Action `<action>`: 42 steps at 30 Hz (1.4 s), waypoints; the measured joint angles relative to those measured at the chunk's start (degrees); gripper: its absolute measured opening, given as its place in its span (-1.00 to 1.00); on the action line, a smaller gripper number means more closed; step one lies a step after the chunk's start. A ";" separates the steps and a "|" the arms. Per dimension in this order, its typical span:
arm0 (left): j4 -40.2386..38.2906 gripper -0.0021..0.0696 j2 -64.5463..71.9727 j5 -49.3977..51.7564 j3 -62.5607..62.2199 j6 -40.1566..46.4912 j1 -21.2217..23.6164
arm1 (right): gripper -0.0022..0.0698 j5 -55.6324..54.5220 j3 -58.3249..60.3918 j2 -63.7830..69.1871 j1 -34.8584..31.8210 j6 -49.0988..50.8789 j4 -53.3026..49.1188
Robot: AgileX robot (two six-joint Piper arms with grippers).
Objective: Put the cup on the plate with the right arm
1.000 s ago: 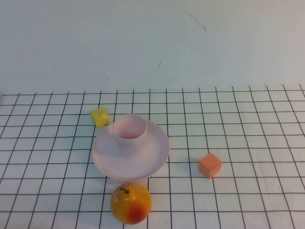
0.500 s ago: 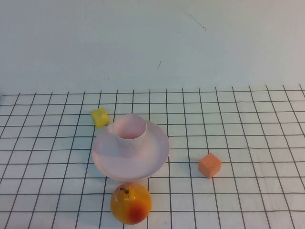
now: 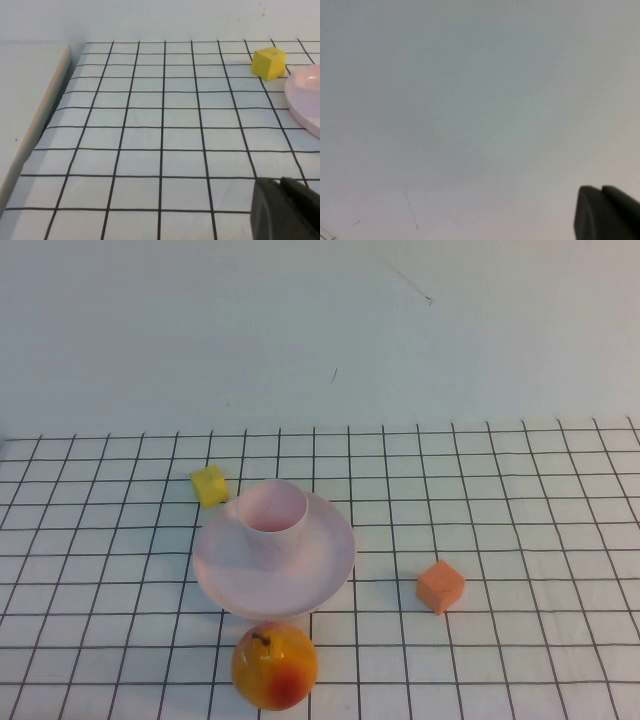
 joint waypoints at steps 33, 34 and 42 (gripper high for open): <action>0.00 -0.95 0.00 0.00 0.00 0.00 0.00 | -0.94 -19.28 53.41 -49.91 -8.67 9.94 2.95; 0.00 -0.95 0.00 0.00 0.00 0.00 0.00 | -0.94 -23.31 57.66 -52.04 -10.38 11.84 1.06; 0.00 -0.95 0.00 0.00 0.00 0.00 0.00 | -0.94 -43.76 91.74 -65.80 -22.28 21.72 -9.63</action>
